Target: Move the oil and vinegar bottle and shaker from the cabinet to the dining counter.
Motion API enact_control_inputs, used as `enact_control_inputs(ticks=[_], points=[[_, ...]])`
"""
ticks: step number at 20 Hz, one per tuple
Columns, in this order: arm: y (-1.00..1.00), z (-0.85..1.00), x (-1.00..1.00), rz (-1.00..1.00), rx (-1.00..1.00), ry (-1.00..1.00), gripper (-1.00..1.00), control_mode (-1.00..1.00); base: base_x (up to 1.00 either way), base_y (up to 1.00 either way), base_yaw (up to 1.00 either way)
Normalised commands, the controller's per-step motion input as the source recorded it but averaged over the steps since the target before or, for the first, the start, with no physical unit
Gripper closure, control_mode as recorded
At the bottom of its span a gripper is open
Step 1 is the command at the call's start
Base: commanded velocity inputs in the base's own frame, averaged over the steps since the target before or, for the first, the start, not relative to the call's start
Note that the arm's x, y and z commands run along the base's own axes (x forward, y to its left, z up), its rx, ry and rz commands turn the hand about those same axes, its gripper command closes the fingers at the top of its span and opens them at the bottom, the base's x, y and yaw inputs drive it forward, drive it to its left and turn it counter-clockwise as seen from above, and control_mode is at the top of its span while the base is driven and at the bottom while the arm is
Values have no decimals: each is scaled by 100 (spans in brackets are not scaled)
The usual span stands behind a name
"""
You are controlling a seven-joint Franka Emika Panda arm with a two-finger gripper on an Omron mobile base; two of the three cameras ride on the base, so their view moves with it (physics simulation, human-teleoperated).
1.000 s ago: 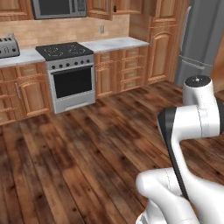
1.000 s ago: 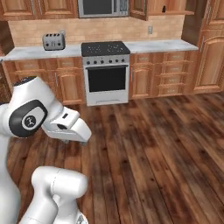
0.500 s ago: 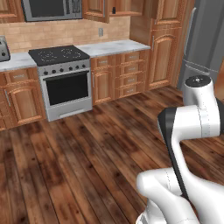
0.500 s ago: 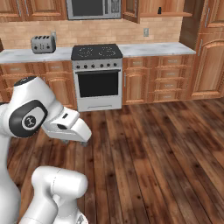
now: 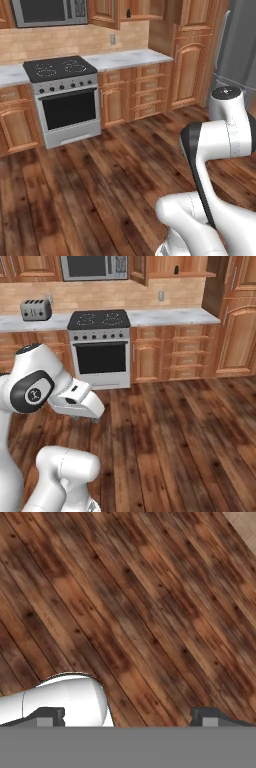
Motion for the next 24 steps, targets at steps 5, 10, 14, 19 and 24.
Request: enact_control_inputs(ticks=[5,10,14,19,24], points=[[0,0,0,0,0,0,-100,100,76,-45,9],[0,0,0,0,0,0,-100,100,75,-45,10],[0,0,0,0,0,0,-100,100,74,-45,10],[0,0,0,0,0,0,-100,100,74,-46,9],[0,0,0,0,0,0,-100,100,73,-41,14]])
